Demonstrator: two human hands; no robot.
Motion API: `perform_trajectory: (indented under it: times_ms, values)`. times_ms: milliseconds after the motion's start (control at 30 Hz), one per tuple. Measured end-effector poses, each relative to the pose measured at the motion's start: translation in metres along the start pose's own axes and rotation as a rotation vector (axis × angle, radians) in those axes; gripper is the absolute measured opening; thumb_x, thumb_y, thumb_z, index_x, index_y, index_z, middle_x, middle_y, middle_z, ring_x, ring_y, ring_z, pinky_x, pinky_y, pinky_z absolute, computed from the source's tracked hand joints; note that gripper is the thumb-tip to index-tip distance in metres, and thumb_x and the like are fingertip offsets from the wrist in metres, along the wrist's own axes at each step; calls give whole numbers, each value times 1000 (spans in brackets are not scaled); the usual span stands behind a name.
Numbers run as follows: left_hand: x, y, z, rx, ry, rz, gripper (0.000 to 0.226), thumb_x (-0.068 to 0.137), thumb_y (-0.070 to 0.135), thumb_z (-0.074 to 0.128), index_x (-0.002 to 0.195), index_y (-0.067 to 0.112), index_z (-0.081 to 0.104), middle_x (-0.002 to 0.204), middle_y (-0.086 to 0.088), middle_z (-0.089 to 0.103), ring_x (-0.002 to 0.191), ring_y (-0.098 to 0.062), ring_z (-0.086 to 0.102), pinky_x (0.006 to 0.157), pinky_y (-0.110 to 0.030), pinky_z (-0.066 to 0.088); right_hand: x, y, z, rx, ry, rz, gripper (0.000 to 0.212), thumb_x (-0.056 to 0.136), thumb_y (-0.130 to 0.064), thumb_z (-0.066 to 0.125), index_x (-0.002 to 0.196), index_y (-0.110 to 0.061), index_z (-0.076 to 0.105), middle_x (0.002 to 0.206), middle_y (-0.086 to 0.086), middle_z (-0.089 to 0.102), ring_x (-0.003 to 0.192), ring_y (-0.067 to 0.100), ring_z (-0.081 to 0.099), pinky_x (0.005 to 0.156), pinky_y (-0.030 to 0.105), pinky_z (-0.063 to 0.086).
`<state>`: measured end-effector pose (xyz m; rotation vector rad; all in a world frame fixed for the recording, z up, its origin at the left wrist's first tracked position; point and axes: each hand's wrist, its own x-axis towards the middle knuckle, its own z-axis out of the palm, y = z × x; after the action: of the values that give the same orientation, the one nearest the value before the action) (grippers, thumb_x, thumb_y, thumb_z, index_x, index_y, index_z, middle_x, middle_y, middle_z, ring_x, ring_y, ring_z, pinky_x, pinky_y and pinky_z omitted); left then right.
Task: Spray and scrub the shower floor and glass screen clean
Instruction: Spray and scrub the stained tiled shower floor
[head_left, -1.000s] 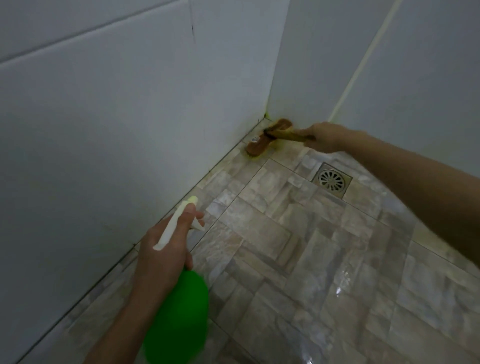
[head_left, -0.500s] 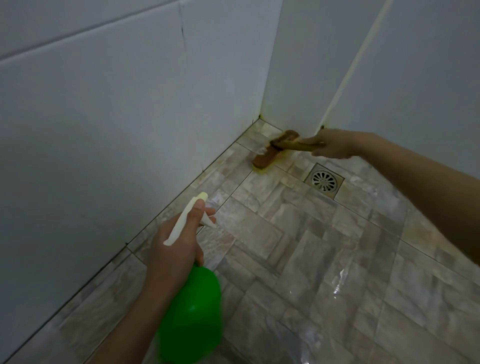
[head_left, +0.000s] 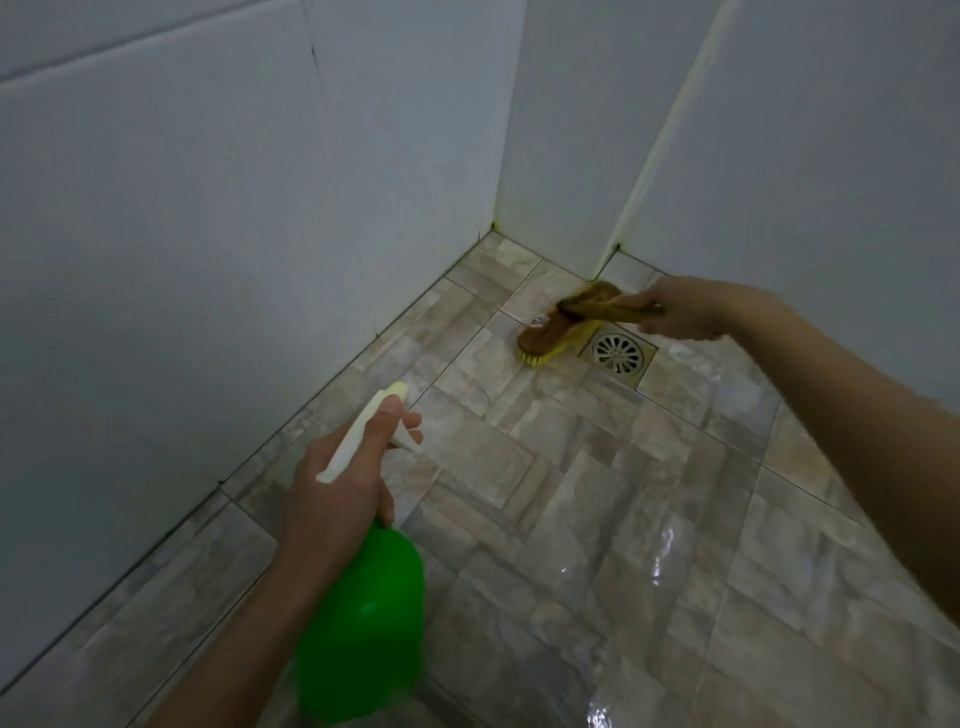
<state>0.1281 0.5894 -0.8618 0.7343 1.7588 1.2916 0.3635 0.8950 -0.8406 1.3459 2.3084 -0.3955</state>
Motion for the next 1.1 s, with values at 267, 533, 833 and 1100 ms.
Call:
perform_trajectory:
  times_ms: [267, 533, 833, 1100]
  values:
    - [-15, -4, 0, 18, 23, 5, 38, 86, 61, 48, 85, 37, 76, 97, 10, 78, 47, -24, 50, 47, -23, 45, 7, -2, 24, 67, 40, -73, 45, 99, -19, 48, 142, -34, 44, 94, 9, 62, 73, 22, 54, 68, 32, 45]
    - [-21, -8, -16, 64, 43, 39, 34, 92, 71, 50, 82, 50, 74, 88, 0, 76, 43, -18, 52, 53, -30, 46, 33, -60, 20, 124, 143, -129, 45, 97, -19, 50, 138, -36, 48, 103, 5, 59, 87, 23, 53, 82, 34, 44]
    - [-22, -14, -47, 23, 123, 51, 46, 79, 78, 48, 84, 44, 78, 91, -13, 77, 44, -23, 54, 53, -34, 47, 9, -91, -9, -63, -17, -58, 34, 93, -13, 49, 124, -23, 59, 83, 10, 62, 66, 25, 55, 61, 37, 47]
    - [-30, -14, -59, 18, 173, 46, 37, 89, 69, 53, 77, 43, 77, 96, 15, 77, 61, -36, 65, 54, -33, 49, 2, -109, 20, -31, -9, -64, 35, 93, -21, 50, 128, -20, 57, 90, 5, 63, 72, 23, 61, 63, 32, 48]
